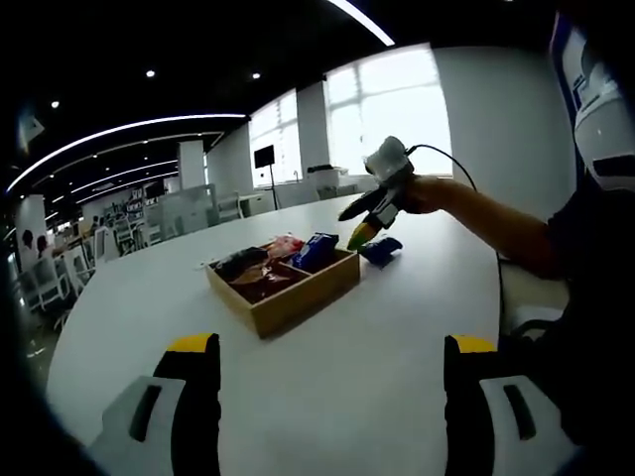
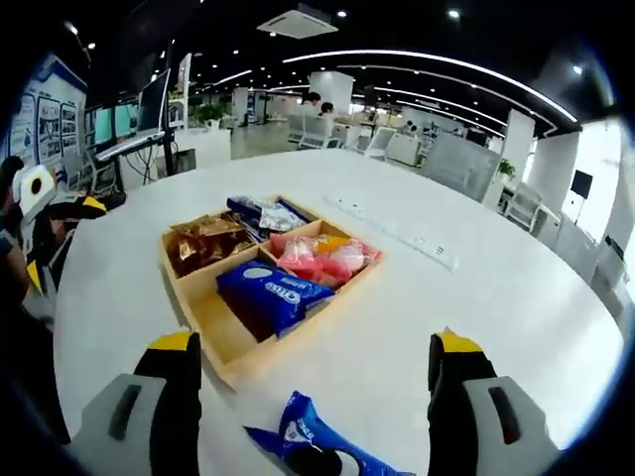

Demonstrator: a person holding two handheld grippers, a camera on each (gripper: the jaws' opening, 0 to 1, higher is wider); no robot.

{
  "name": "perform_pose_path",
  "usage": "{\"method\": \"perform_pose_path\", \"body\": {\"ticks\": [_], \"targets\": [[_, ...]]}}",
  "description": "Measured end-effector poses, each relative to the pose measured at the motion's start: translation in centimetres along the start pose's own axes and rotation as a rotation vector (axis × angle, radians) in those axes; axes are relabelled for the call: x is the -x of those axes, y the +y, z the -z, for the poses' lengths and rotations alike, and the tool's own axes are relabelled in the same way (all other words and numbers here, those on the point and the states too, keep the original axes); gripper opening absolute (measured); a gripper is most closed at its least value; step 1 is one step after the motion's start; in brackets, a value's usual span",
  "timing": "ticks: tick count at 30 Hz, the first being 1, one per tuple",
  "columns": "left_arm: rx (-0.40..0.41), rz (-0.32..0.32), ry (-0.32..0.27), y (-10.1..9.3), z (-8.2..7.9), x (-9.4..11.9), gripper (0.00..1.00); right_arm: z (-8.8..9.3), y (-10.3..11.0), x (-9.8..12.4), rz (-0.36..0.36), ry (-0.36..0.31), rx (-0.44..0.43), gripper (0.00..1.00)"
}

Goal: Pick up the scattered marshmallows, QQ candies, Oreo cookies, and mixed nuts on the table and sort them into separate containers

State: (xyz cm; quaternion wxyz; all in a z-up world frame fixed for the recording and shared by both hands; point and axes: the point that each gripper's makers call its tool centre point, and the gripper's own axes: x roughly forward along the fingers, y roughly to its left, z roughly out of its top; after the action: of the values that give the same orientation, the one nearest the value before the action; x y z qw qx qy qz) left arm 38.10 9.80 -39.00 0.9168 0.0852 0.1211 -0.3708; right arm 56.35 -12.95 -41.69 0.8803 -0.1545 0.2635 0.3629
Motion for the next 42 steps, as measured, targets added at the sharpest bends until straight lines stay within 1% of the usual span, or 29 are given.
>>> {"method": "perform_pose_path", "body": {"ticks": [6, 10, 12, 15, 17, 18, 19, 20, 21, 22, 27, 28, 34, 42], "targets": [[0.000, 0.000, -0.005, 0.0, -0.1, 0.0, 0.97, 2.1, 0.3, 1.1, 0.023, -0.008, -0.034, 0.90], [-0.003, 0.003, -0.002, 0.1, -0.2, -0.1, 0.97, 2.2, 1.1, 2.1, 0.009, -0.055, -0.057, 0.90], [-0.002, 0.003, -0.005, 0.1, -0.3, -0.1, 0.97, 2.3, 1.4, 2.5, 0.001, -0.061, -0.080, 0.90], [-0.005, 0.002, 0.002, 0.2, -0.2, -0.2, 0.97, 2.0, 2.3, 3.2, -0.033, -0.111, -0.105, 0.90], [-0.004, 0.003, 0.001, 0.2, -0.2, -0.2, 0.97, 2.0, 2.5, 3.6, -0.031, -0.139, -0.103, 0.90], [0.000, 0.003, 0.000, 0.2, -0.2, -0.2, 0.97, 2.2, 2.6, 3.8, -0.025, -0.140, -0.080, 0.90], [0.001, 0.003, 0.000, 0.2, -0.2, -0.3, 0.97, 3.0, 2.8, 3.9, -0.022, -0.105, -0.054, 0.90], [0.000, 0.003, 0.000, 0.2, -0.1, -0.3, 0.97, 3.5, 2.8, 3.9, -0.008, -0.084, -0.042, 0.90], [-0.002, 0.002, 0.001, 0.2, -0.1, -0.3, 0.97, 4.1, 2.9, 4.0, -0.007, -0.063, -0.012, 0.90], [-0.001, 0.002, 0.002, 0.2, -0.1, -0.3, 0.97, 4.5, 2.9, 4.1, 0.004, -0.053, -0.007, 0.90], [0.001, 0.001, 0.001, 0.3, -0.1, -0.3, 0.97, 5.3, 3.7, 5.1, -0.008, -0.067, -0.012, 0.90], [0.001, 0.001, 0.001, 0.3, -0.1, -0.4, 0.97, 5.4, 3.9, 5.3, -0.010, -0.067, -0.007, 0.88], [0.001, 0.006, -0.002, 0.1, -0.2, -0.4, 0.97, 6.6, 5.3, 6.2, -0.015, -0.044, 0.012, 0.89], [0.010, -0.001, 0.002, 0.2, 0.0, -0.2, 0.97, 7.2, 6.7, 8.0, -0.011, -0.063, 0.005, 0.89]]}}
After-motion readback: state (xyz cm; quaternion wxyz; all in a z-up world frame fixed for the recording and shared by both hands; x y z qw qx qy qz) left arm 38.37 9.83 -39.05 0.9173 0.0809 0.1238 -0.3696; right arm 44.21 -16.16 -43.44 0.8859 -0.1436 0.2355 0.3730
